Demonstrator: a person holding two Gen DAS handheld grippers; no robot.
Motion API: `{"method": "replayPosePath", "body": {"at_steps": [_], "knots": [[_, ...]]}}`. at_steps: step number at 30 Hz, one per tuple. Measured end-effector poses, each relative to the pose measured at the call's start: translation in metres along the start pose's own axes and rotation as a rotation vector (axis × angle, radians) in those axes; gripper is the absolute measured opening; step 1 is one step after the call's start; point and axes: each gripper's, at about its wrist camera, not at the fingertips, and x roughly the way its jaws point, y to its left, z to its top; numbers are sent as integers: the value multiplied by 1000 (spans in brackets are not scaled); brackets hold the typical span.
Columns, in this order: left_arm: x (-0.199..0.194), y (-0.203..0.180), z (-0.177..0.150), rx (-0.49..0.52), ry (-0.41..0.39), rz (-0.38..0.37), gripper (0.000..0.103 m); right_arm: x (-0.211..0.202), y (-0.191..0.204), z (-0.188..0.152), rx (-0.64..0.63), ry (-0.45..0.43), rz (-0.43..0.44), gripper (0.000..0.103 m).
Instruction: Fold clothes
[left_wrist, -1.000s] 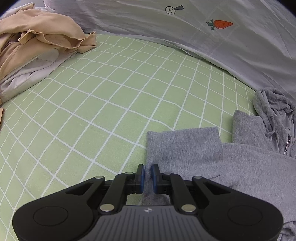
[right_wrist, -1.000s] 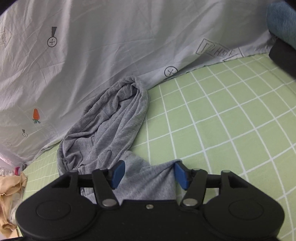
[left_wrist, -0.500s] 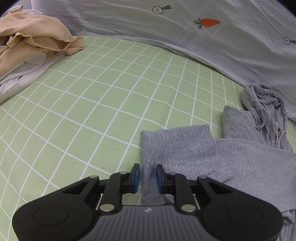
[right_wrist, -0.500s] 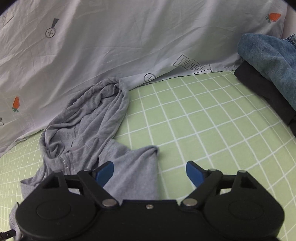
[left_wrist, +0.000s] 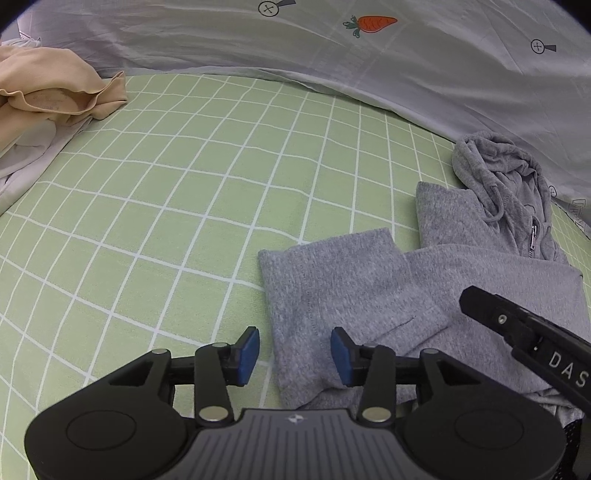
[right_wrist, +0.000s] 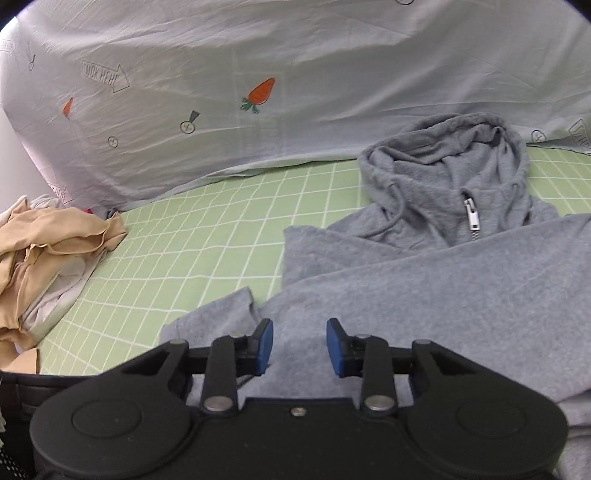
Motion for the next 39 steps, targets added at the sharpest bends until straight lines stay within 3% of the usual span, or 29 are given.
{"method": "replayPosePath", "body": {"at_steps": [4, 5, 9, 14, 18, 21, 24, 27, 28, 29, 30, 34, 39], "knots": [[0, 0, -1, -1, -7, -6, 46, 8, 23, -8, -56, 16, 44, 27], [0, 0, -1, -3, -9, -8, 46, 11, 27, -9, -69, 23, 46, 22], [0, 0, -2, -3, -14, -8, 47, 23, 23, -11, -63, 74, 23, 19], [0, 0, -2, -9, -18, -6, 47, 26, 22, -12, -56, 63, -9, 20], [-1, 5, -2, -37, -21, -23, 48, 31, 18, -12, -72, 66, 21, 22], [-3, 17, 1, -114, -12, -64, 48, 33, 17, -11, -71, 72, 42, 27], [-8, 32, 2, -186, 6, -98, 47, 34, 22, -13, -108, 73, 65, 41], [-17, 38, 5, -172, -9, -67, 48, 36, 34, -18, -195, 70, 50, 49], [-19, 39, 5, -170, -13, -61, 48, 37, 38, -19, -229, 69, 33, 45], [-21, 41, 6, -173, -15, -59, 48, 39, 39, -20, -246, 74, 19, 26], [-22, 41, 6, -176, -16, -57, 48, 40, 39, -21, -255, 75, 11, 16], [-23, 36, 8, -163, -20, -54, 48, 27, 27, -17, -216, 23, 23, 9], [-26, 10, 11, -93, -34, -84, 48, -20, 4, -7, -213, -129, -67, 9]]}}
